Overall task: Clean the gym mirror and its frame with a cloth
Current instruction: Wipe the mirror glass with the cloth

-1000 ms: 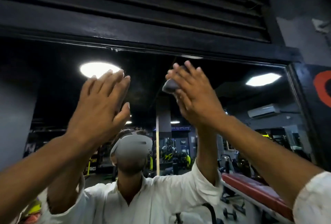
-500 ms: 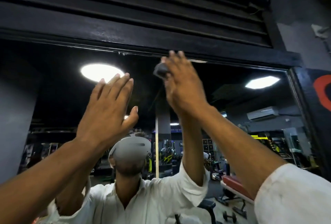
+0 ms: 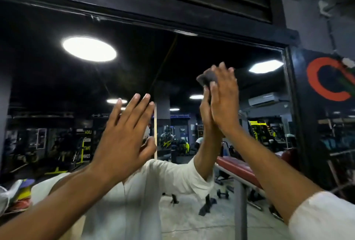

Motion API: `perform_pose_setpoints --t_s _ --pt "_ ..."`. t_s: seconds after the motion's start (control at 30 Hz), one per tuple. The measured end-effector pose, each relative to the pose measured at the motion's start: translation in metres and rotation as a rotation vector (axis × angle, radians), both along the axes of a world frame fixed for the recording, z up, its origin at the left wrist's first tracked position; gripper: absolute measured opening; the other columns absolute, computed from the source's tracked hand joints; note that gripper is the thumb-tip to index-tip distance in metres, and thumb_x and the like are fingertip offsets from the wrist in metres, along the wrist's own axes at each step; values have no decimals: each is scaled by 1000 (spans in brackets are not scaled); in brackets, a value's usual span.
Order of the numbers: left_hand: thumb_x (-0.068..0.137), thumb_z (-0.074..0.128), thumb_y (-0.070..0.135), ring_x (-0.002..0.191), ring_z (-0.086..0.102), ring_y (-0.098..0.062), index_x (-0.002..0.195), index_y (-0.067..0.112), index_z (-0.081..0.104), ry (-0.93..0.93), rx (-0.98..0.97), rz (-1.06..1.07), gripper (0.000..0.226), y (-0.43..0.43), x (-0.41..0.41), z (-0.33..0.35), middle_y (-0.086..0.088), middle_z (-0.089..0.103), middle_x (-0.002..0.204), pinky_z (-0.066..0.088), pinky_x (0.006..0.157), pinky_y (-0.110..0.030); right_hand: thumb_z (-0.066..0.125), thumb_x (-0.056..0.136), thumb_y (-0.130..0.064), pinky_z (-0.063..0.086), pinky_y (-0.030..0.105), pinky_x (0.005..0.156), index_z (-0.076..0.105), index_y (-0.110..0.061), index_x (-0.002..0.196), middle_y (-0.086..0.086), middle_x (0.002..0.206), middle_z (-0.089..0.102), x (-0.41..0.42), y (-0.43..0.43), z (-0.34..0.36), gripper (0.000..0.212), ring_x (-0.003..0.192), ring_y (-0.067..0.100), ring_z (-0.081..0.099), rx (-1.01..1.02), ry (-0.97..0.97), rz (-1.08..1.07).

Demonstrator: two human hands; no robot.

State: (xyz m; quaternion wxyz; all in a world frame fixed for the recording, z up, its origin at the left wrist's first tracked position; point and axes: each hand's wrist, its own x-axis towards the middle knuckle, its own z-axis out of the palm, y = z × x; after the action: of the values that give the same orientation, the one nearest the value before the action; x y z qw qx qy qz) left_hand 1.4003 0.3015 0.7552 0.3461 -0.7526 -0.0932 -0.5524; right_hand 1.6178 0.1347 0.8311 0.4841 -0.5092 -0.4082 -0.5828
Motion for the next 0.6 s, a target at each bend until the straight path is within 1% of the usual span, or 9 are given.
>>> perform_pose_setpoints --t_s 0.03,0.1,0.13,0.23,0.3,0.37,0.47,0.53,0.6 --pt "98 42 47 165 14 -27 165 5 32 5 3 8 79 -3 3 3 -12 21 176 18 130 -61 37 114 -18 12 37 132 35 -7 161 7 171 24 4 0 8 49 161 16 13 70 48 1" --pt "99 41 46 164 15 -28 165 5 33 34 22 21 78 -9 12 7 -13 21 176 18 130 -60 37 115 -22 15 52 131 24 -25 165 -1 174 19 -2 14 -5 52 163 21 11 81 31 -24" --pt "100 41 45 164 15 -28 165 5 32 48 38 28 77 -14 19 8 -13 20 176 17 131 -59 37 114 -22 13 54 131 20 -29 165 -4 175 15 -10 20 -29 54 163 21 8 2 -7 -25" --pt "100 43 44 165 11 -28 165 4 30 47 54 31 78 -32 45 6 -14 18 176 12 132 -60 50 108 -15 12 54 131 30 -18 164 7 175 20 -12 8 -100 60 163 29 9 -347 -335 -83" --pt "99 43 43 165 9 -29 166 4 30 16 18 18 79 -41 59 2 -15 17 177 10 131 -61 58 103 -13 16 55 130 35 -18 162 8 172 26 23 -20 -94 64 162 31 16 -478 -459 -209" --pt "99 44 42 165 8 -29 166 5 28 -17 -12 18 79 -46 68 -4 -14 15 177 10 131 -61 55 103 -11 22 54 129 42 -24 159 3 171 28 57 -45 -56 59 160 26 19 -407 -270 -312" --pt "102 37 42 165 11 -30 166 4 28 -31 9 36 75 -49 72 -12 -15 18 176 14 130 -62 38 113 -14 14 40 132 32 -10 163 2 172 22 97 -74 -29 50 160 5 11 -10 46 -54" --pt "104 34 41 164 16 -32 165 3 31 9 73 40 72 -50 74 -15 -16 21 175 18 129 -62 30 115 -22 15 47 131 28 -12 165 3 174 20 97 -69 -50 51 163 15 9 65 121 -68" --pt "105 35 40 163 19 -33 166 4 30 120 194 70 71 -51 78 -20 -17 21 175 21 129 -61 31 114 -20 14 53 132 24 -15 167 3 176 14 78 -50 -101 53 164 24 5 -41 76 -72"
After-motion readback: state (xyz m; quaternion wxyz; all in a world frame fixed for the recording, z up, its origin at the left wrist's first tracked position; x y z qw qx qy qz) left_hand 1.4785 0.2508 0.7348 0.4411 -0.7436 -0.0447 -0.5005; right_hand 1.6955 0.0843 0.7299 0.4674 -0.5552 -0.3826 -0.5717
